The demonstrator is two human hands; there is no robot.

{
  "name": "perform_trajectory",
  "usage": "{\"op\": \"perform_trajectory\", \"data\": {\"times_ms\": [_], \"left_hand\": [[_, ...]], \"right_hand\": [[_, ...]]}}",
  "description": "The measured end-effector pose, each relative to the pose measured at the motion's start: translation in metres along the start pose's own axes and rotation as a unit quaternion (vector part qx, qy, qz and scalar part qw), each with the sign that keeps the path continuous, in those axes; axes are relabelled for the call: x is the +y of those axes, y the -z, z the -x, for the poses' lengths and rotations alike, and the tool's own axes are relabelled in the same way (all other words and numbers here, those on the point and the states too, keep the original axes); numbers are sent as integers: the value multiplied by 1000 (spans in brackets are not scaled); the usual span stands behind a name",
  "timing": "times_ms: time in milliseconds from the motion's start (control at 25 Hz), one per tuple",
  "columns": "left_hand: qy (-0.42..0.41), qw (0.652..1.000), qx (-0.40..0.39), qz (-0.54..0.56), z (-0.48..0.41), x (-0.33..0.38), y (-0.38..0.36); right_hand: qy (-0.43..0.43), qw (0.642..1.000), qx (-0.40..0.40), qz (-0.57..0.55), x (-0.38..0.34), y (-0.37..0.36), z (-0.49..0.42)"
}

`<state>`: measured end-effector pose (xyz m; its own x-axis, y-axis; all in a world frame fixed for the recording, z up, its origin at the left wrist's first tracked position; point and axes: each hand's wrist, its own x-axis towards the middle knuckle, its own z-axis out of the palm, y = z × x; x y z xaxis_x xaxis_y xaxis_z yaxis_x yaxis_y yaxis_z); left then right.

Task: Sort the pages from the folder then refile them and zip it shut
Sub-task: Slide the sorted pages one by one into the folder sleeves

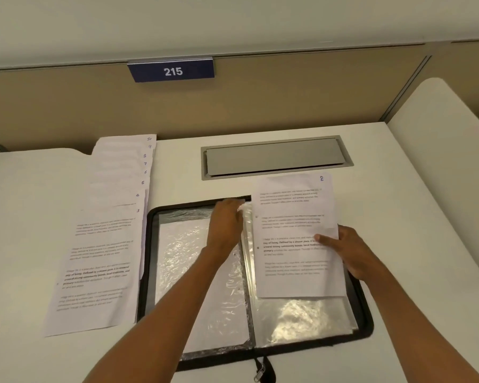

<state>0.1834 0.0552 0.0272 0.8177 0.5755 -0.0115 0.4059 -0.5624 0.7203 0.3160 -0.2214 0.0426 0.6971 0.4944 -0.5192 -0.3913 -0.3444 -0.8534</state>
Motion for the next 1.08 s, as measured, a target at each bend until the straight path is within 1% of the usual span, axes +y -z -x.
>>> {"op": "perform_trajectory", "data": {"times_ms": [120,200,280,320,440,560,640,720,840,920,1000,1080], "left_hand": [[-54,993,-48,-91,-33,-3,-24],[-81,990,-59,-104,-45,-2,-34],[-108,988,-43,-98,-53,-2,-38],[-120,988,-33,-95,-56,-2,-39],[-150,984,-11,-99,-61,-4,-39],[-187,975,8,-116,-59,-9,-41],[-202,972,24,-115,-56,-12,-40],[-227,965,46,-121,-53,-15,-40],[-256,955,54,-139,-50,-21,-42],[-263,953,45,-145,-48,-24,-43],[-268,952,43,-144,-46,-27,-43],[-272,951,53,-138,-44,-28,-41]], "right_hand": [[3,1000,16,13,2,17,-5],[3,1000,5,8,0,25,-6],[8,1000,-7,10,-5,32,-6],[14,1000,0,17,-7,35,-6],[39,998,52,24,-18,42,-6],[88,990,110,2,-38,47,-9],[139,979,150,-5,-59,46,-10],[203,964,174,8,-85,40,-11],[299,938,170,30,-132,22,-16],[342,924,158,71,-160,10,-28],[361,914,140,116,-182,-3,-41],[363,914,110,141,-195,-19,-50]]}}
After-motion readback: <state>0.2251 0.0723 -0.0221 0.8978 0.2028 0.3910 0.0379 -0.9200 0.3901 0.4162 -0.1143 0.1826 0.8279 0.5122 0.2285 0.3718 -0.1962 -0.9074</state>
